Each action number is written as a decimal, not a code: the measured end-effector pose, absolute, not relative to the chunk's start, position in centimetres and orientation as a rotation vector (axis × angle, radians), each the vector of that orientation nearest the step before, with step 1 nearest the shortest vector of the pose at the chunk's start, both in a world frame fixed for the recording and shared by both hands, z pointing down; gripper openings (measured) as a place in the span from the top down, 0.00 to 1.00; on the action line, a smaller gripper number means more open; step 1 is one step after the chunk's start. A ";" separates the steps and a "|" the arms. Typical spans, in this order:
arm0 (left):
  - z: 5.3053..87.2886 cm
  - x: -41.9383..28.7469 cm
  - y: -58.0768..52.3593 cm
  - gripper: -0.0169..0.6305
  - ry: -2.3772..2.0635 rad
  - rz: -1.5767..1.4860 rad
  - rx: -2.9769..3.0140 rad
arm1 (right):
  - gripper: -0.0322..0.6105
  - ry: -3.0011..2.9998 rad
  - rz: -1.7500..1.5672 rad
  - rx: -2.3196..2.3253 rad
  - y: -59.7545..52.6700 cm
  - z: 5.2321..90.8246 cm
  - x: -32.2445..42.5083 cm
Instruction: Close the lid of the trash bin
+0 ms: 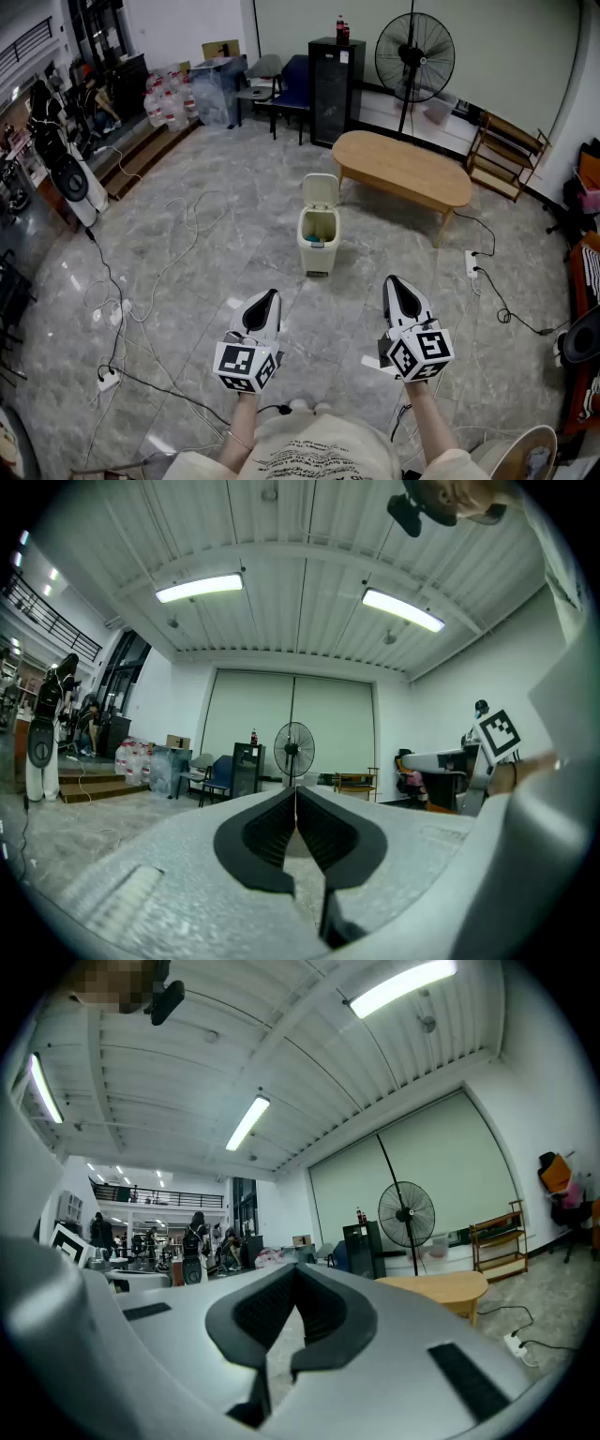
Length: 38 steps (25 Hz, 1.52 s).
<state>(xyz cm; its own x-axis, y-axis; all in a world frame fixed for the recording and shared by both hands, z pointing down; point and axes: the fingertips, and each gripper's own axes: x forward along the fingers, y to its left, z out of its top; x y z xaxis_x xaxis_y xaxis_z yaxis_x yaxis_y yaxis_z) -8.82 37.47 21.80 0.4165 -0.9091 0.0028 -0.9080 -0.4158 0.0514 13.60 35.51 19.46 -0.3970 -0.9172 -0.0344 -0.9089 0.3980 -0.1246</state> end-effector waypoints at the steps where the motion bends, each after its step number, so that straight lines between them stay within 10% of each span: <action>1: 21.9 -8.8 37.7 0.94 -1.673 -0.036 2.602 | 0.95 2.543 -0.138 -1.673 35.8 19.6 13.8; 23: 22.0 -6.7 40.5 0.94 -1.715 -0.039 2.578 | 0.94 2.590 -0.107 -1.491 38.4 19.0 14.8; 32: 22.9 -7.3 38.6 0.94 -1.716 -0.034 2.534 | 0.56 2.558 -0.181 -1.512 35.5 19.9 14.7; 38: 24.2 -7.8 34.2 0.94 -1.705 -0.033 2.506 | 0.49 2.587 -0.180 -1.559 31.1 21.7 14.4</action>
<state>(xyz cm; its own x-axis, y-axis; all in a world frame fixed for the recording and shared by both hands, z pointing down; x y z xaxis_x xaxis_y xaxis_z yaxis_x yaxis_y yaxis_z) -7.76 34.16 24.23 0.3690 -0.9284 0.0443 -0.9260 -0.3631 0.1034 14.40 31.08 21.70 -0.4639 -0.8851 -0.0377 -0.8714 0.4635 -0.1608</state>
